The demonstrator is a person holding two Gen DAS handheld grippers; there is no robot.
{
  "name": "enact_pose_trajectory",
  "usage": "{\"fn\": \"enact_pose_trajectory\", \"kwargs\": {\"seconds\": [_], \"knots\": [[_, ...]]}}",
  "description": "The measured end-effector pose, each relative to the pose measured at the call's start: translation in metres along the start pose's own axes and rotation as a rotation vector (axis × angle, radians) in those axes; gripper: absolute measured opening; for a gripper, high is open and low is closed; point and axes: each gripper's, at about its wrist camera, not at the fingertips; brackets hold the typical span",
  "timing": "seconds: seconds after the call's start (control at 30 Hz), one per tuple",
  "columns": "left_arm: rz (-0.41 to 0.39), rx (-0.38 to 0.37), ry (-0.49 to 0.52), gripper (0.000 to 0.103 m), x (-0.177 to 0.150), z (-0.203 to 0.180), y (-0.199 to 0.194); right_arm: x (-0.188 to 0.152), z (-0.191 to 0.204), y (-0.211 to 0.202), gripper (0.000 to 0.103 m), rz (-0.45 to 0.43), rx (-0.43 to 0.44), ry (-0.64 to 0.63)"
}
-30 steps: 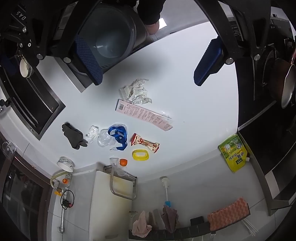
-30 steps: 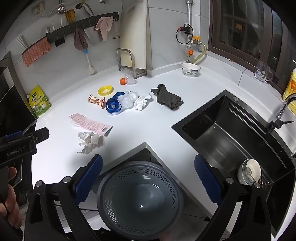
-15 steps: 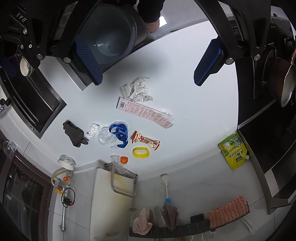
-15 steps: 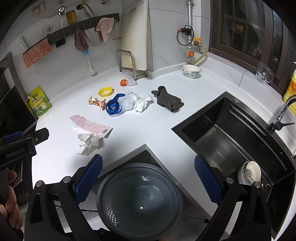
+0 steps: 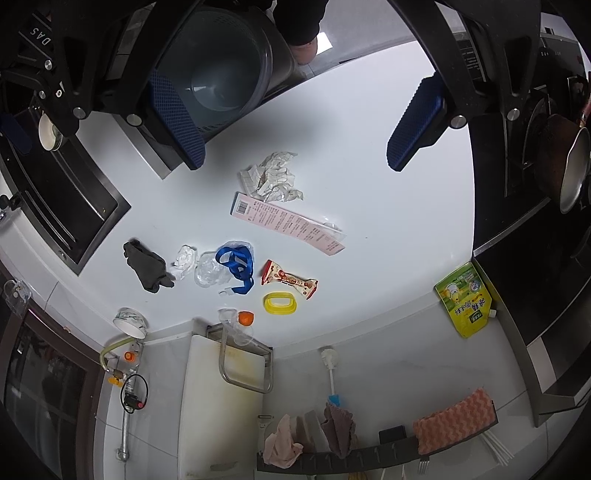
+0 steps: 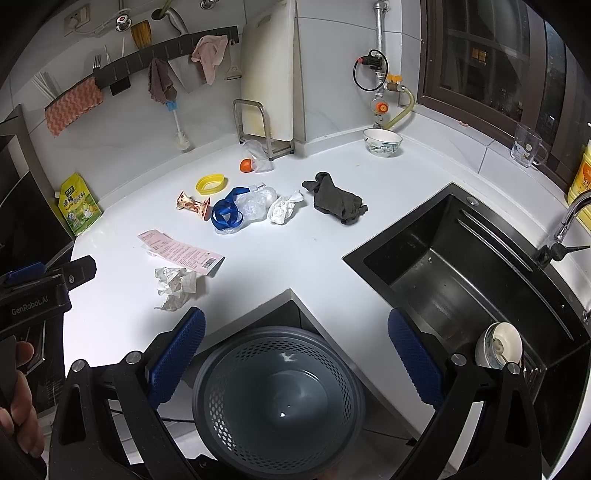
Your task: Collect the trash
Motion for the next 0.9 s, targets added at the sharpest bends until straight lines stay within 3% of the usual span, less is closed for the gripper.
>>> {"fn": "enact_pose_trajectory", "kwargs": {"seconds": [0.9], "knots": [[0.000, -0.004, -0.002, 0.097, 0.0019, 0.0025, 0.0024, 0.0026, 0.0035, 0.0041, 0.095, 0.001, 0.006, -0.003]]}}
Point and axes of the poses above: each gripper's, at about its wrist camera, not at the fingertips, and y roughly the way its jaws point, z to its left, x to its top, and after that the axes turned 1 degree about y, right-handed
